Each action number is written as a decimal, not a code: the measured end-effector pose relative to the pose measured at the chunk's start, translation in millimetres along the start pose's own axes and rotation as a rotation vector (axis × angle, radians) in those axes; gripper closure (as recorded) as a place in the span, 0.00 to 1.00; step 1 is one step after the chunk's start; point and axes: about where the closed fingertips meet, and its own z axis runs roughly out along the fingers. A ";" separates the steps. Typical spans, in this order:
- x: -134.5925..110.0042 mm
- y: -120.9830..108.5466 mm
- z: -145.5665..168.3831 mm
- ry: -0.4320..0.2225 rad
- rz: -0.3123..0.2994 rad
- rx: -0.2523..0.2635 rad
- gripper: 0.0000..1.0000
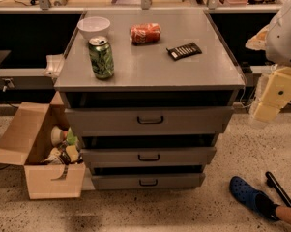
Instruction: Open middle drawer
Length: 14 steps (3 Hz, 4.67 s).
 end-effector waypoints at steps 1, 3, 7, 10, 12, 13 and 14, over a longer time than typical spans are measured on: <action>0.1 0.1 4.0 0.003 0.000 -0.001 0.00; 1.5 23.6 91.3 -0.010 -0.065 -0.043 0.00; 27.8 77.5 287.6 -0.038 -0.101 -0.167 0.00; 62.2 94.9 440.3 -0.049 -0.136 -0.215 0.00; 49.1 73.0 475.0 -0.082 -0.245 -0.163 0.00; 33.5 37.8 499.3 -0.117 -0.303 -0.110 0.00; 25.5 15.7 515.5 -0.128 -0.297 -0.111 0.00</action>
Offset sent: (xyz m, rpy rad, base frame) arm 0.0127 0.0045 -0.0504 -0.0260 0.0439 -0.0006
